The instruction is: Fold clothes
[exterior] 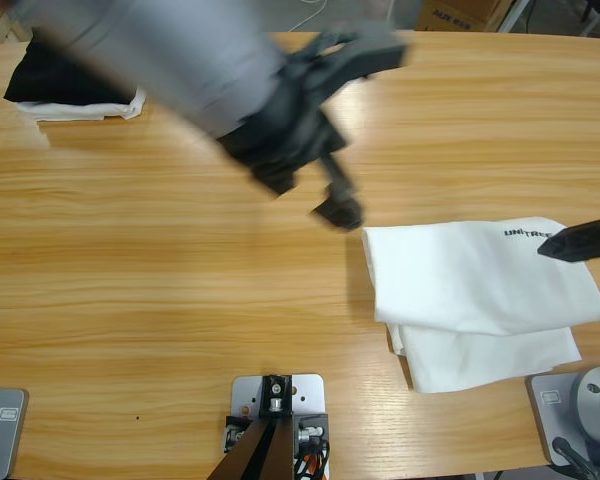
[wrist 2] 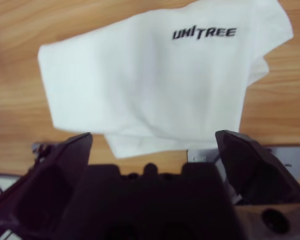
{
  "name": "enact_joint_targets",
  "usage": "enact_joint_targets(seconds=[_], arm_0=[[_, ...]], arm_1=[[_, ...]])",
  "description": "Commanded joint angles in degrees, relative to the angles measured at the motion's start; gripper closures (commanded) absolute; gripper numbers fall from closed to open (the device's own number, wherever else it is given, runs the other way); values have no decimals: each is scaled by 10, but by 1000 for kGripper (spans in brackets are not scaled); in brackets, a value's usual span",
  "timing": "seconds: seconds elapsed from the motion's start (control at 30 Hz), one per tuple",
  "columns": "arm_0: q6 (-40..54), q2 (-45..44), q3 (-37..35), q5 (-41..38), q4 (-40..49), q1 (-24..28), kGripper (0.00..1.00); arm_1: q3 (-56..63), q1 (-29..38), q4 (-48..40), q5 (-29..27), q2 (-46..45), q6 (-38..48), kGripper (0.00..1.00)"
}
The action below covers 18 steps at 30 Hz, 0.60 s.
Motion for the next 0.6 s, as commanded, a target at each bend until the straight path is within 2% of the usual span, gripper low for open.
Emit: enact_joint_targets(seconds=[0.03, 0.07, 0.1, 0.13, 0.17, 0.3, 0.33, 0.4, 0.43, 0.47, 0.5, 0.6], arm_0=[[42, 217, -257, -18, 136, -33, 93], [39, 226, -267, -18, 141, -39, 100], [34, 234, -274, -18, 146, -44, 111], [30, 241, -277, -18, 151, -49, 138], [26, 246, -278, -21, 154, -52, 175], [28, 265, -278, -58, 168, -68, 427], [28, 269, -278, -62, 174, -76, 462], [28, 277, -287, -61, 176, -94, 462], [28, 287, -307, -60, 178, -103, 411], [26, 302, -338, -57, 184, -110, 264], [25, 320, -377, -54, 194, -112, 170], [-32, 368, -483, -36, 213, -111, 134]], arm_1=[[53, -22, -77, 13, 61, -17, 541], [52, -22, -72, 12, 55, -15, 723], [52, -22, -65, 12, 52, -14, 844], [59, -22, -64, 16, 51, -12, 893], [71, -22, -68, 21, 51, -7, 897], [103, -22, -80, 28, 59, 3, 891], [101, -22, -80, 30, 61, 4, 801], [100, -22, -78, 26, 56, 11, 165], [101, -22, -77, 25, 47, 13, 24], [101, -22, -75, 23, 37, 13, 1], [101, -22, -71, 21, 28, 13, 0], [103, -22, -66, 12, 15, 15, 0]])
